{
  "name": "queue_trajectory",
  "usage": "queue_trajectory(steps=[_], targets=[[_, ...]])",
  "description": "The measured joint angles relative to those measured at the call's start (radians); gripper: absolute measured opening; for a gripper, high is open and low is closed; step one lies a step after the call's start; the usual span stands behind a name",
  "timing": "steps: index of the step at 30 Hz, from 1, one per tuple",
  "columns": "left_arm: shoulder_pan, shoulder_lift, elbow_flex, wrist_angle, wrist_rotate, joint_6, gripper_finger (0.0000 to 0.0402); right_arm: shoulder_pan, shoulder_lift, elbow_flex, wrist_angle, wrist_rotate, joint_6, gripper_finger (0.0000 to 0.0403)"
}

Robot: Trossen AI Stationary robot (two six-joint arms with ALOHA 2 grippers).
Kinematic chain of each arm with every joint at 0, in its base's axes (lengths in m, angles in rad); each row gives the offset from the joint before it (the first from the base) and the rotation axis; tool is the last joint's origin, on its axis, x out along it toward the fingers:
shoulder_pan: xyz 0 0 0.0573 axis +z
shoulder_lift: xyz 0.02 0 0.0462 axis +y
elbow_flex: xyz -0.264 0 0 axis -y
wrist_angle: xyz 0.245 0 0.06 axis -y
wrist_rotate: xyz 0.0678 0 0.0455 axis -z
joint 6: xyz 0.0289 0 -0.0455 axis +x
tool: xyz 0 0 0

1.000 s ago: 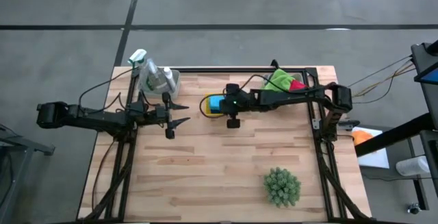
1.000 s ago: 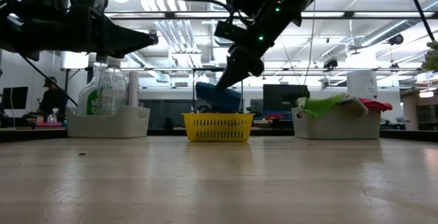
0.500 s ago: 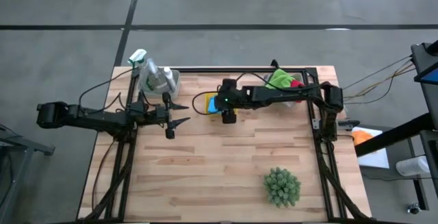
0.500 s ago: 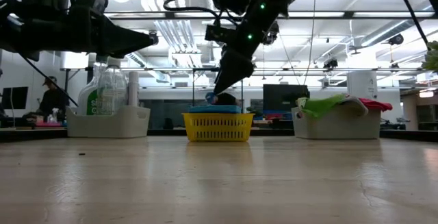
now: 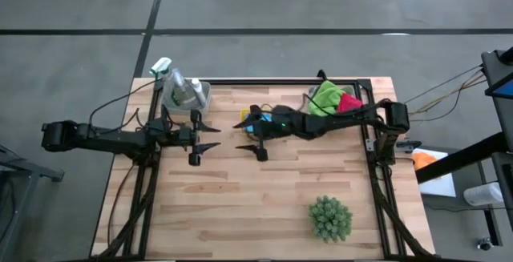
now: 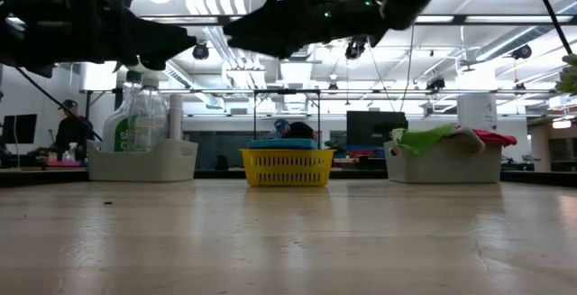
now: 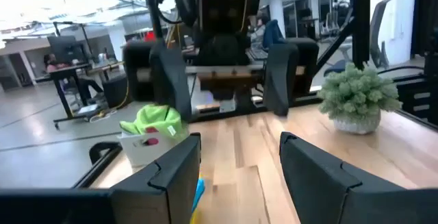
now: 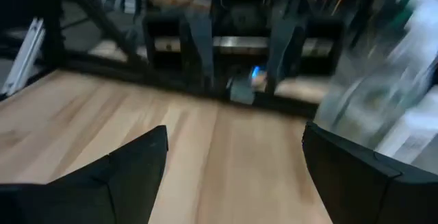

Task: Pick & Place Kitchen Items
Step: Return to Home Position

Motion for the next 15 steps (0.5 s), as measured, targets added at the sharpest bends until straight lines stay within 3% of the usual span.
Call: queue_trajectory(steps=[5,15], targets=[[0.000,-0.151,0.000,-0.159,0.003,-0.011,0.0201,0.040,-0.092,-0.119,0.151,0.032,-0.070,0.0330],[0.001,-0.522,0.112,-0.761,-0.001,-0.032,0.0201,0.054,-0.542,-0.469,0.156,0.103,-0.059,0.0330]])
